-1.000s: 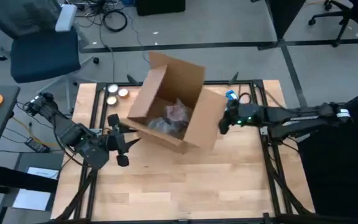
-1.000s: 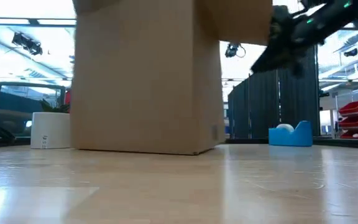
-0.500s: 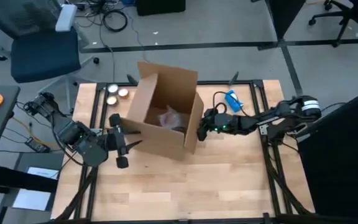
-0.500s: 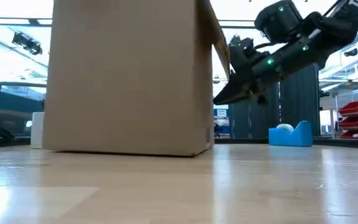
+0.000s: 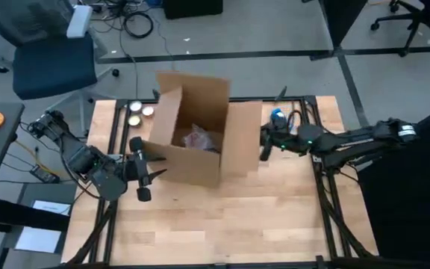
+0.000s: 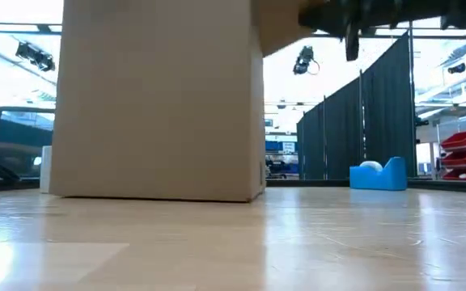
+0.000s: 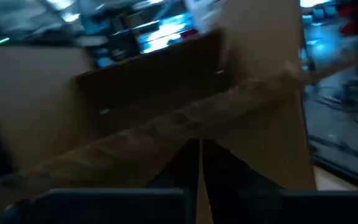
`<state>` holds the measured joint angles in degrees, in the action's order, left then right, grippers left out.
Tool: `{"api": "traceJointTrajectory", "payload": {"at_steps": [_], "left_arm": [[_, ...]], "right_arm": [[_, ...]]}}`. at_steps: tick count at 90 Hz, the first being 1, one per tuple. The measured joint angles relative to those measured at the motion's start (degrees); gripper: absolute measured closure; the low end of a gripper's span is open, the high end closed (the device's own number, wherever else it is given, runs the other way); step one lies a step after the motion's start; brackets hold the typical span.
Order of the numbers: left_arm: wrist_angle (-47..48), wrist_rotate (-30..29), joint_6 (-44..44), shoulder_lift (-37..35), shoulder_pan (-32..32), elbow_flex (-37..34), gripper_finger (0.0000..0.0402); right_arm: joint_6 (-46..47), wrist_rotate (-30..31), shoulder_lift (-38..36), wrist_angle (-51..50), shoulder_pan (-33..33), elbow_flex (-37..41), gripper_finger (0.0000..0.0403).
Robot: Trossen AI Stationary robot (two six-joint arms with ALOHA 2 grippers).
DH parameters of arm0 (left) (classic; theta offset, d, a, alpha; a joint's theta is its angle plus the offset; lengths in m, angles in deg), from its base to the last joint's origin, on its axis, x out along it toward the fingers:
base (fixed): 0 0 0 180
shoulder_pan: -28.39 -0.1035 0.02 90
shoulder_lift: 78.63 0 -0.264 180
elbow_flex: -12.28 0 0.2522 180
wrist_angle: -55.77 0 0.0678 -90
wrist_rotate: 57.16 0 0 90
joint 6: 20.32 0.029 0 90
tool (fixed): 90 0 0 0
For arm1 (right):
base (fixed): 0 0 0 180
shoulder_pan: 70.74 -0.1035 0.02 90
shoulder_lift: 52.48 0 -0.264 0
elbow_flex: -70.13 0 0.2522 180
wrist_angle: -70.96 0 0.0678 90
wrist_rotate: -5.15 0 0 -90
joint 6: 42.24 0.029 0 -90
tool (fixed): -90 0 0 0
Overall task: Wrap mug
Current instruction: Close the cardboard box
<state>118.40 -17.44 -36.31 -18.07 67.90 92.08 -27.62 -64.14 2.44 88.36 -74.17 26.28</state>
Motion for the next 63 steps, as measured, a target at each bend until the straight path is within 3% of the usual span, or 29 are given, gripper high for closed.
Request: {"api": "traceJointTrajectory", "payload": {"at_steps": [27, 38, 53, 63], "left_arm": [[10.5, 3.5, -4.2, -2.6, 0.8, 6.4, 0.0275], [10.1, 5.7, -4.6, -2.8, 0.8, 10.2, 0.0275], [2.9, 21.2, -5.6, -2.8, 1.2, 16.1, 0.0275], [-1.9, 29.3, -0.2, -2.4, 1.2, 20.4, 0.0275]], "right_arm": [[-3.9, 3.3, 0.3, 5.6, -4.8, 0.1, 0.0403], [-4.0, 1.0, 3.1, 9.0, -5.2, 0.1, 0.0403], [-4.5, 0.1, 5.0, 12.7, -6.4, 0.1, 0.0403], [-6.7, 0.1, 4.9, 14.9, -6.8, -0.7, 0.0403]]}}
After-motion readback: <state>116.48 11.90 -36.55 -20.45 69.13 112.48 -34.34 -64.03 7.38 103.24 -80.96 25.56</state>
